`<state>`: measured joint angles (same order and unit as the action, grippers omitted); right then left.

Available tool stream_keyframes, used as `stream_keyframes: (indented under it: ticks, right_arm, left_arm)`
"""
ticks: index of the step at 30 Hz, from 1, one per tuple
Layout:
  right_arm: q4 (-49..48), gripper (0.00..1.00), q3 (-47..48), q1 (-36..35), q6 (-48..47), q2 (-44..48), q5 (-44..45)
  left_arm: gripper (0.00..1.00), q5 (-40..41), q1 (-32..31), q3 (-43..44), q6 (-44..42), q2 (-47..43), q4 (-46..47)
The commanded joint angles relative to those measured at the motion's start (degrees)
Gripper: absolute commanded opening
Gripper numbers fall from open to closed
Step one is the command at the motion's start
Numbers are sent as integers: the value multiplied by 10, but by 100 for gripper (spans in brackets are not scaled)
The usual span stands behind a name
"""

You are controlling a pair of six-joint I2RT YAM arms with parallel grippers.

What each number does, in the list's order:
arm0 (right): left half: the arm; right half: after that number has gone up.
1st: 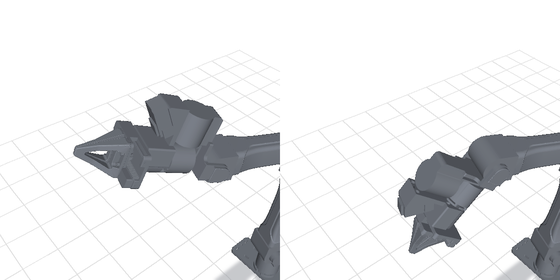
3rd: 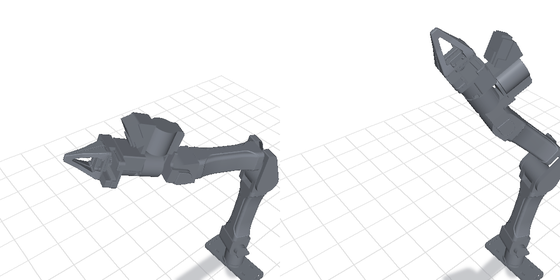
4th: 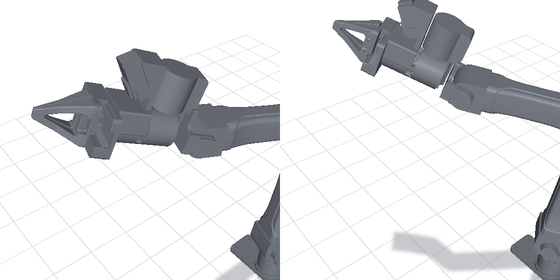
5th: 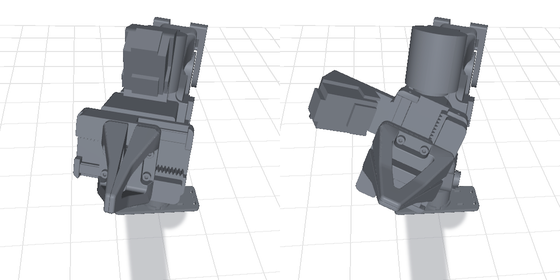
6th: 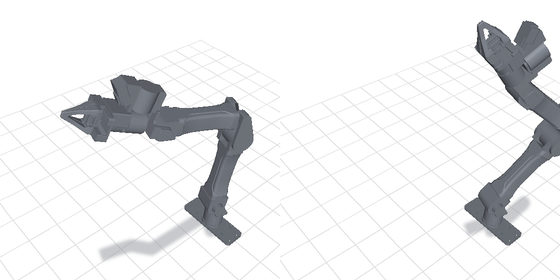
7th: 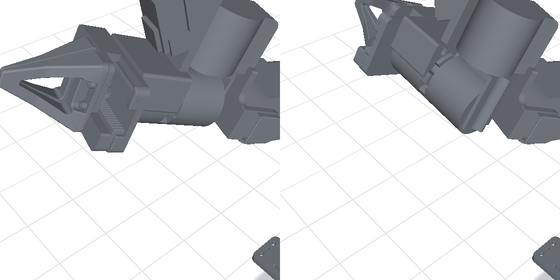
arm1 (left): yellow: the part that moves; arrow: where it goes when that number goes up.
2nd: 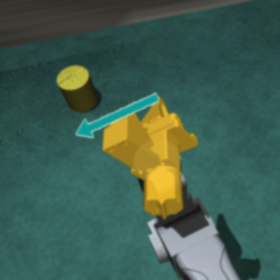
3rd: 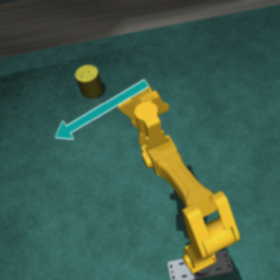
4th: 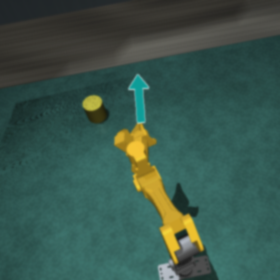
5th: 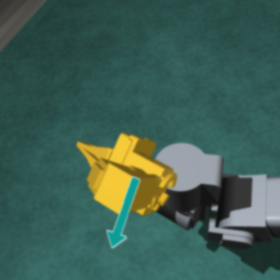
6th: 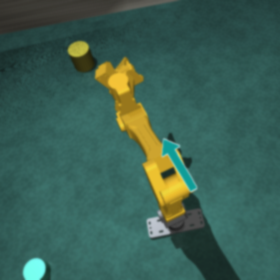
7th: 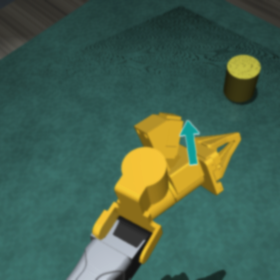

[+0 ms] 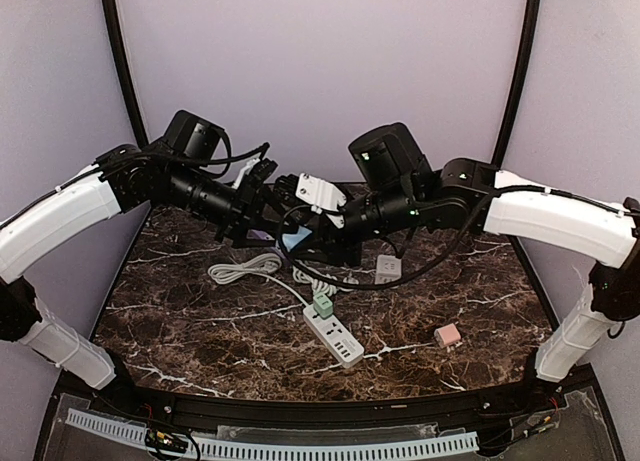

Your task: Insert the plug

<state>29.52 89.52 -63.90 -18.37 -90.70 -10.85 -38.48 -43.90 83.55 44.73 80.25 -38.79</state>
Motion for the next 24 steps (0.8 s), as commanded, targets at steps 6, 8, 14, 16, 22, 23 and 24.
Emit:
stream_keyframes:
  ticks: [6, 8, 14, 16, 22, 23, 24]
  right_arm:
    - [-6, 0, 27, -9, -4, -12, 24]
    - [-5, 0, 29, -10, -5, -14, 27]
    - [-2, 0, 37, -13, -6, -22, 37]
    - [-1, 0, 39, -14, -7, -25, 37]
    - [-1, 0, 43, -16, -7, -30, 49]
    - [-2, 0, 43, -16, -6, -30, 51]
    - [-2, 0, 43, -17, -6, -30, 52]
  left_arm:
    - [47, -8, -4, -10, 12, -8, 21]
    - [45, -10, -5, -11, 14, -9, 24]
    - [41, -14, -5, -17, 17, -10, 29]
    - [39, -15, -6, -20, 18, -11, 29]
    - [14, -20, -7, -24, 19, -12, 33]
    - [11, -21, -6, -24, 20, -12, 35]
    - [5, -22, -6, -24, 21, -13, 36]
